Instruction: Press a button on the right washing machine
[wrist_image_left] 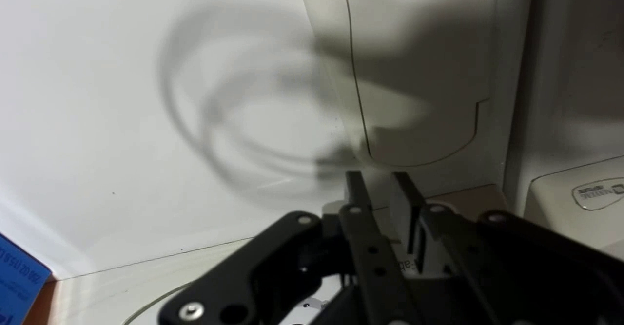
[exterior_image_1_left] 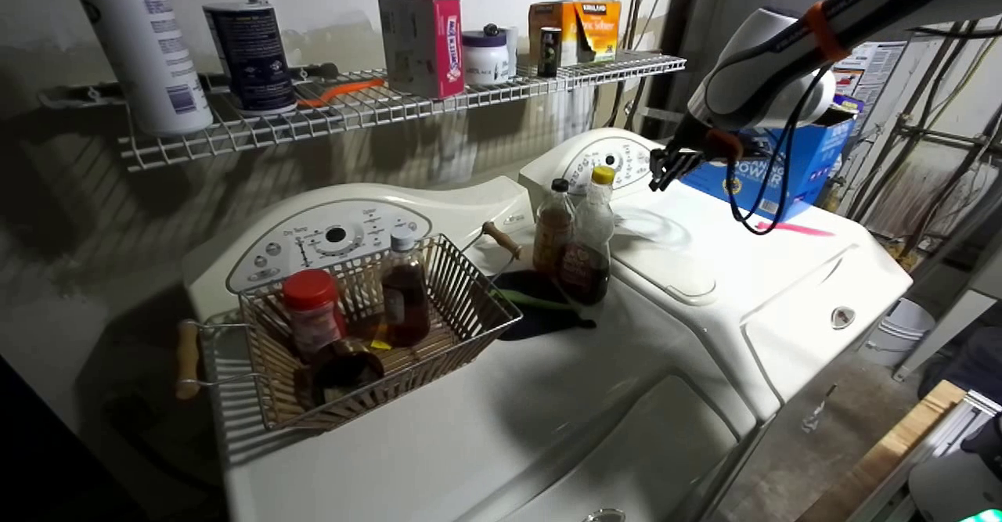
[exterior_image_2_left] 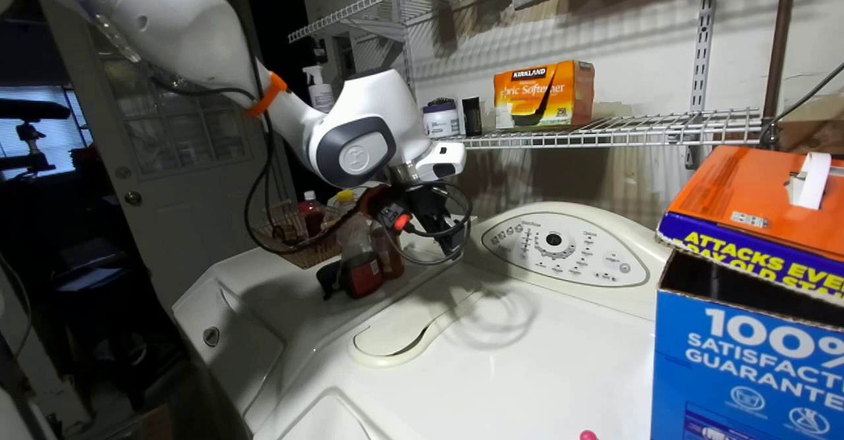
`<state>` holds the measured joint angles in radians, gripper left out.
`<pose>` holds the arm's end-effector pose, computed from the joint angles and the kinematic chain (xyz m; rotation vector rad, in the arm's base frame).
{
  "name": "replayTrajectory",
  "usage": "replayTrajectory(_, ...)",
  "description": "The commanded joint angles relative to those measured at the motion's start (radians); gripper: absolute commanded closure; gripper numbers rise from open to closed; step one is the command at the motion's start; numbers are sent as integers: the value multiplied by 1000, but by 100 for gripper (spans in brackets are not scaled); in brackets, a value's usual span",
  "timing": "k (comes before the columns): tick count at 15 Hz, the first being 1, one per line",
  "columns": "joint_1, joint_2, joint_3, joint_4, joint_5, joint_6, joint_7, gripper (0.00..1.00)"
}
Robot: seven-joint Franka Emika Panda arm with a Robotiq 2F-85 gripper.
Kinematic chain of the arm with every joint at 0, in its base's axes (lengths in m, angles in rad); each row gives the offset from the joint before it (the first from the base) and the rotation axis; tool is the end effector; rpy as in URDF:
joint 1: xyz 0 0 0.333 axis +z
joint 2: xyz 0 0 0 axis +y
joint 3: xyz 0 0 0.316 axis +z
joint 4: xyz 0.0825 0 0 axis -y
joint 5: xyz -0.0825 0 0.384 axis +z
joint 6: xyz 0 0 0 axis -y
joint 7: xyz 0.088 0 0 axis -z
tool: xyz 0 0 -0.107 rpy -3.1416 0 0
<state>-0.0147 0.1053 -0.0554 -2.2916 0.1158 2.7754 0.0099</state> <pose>0.5556 -0.0438 0.3452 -3.0297 0.2715 -0.5849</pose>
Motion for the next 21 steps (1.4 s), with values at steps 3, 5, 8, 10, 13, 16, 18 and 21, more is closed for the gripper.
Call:
replayTrajectory(3,-34,205,-4,217,-55,48,-20,100)
replayTrajectory(5,-64,241,15,271,-21,31,-52,100)
replayTrajectory(8,-44,200,1,205,-47,48,-9,99)
replayTrajectory(10,-41,197,3,201,-47,48,-9,99)
replayTrajectory(13,-41,197,4,201,-47,48,-9,99)
replayTrajectory(16,-41,197,4,201,-47,48,-9,99)
replayTrajectory(18,-56,230,18,234,-25,46,-28,100)
replayTrajectory(21,-88,284,33,274,-9,64,-70,100)
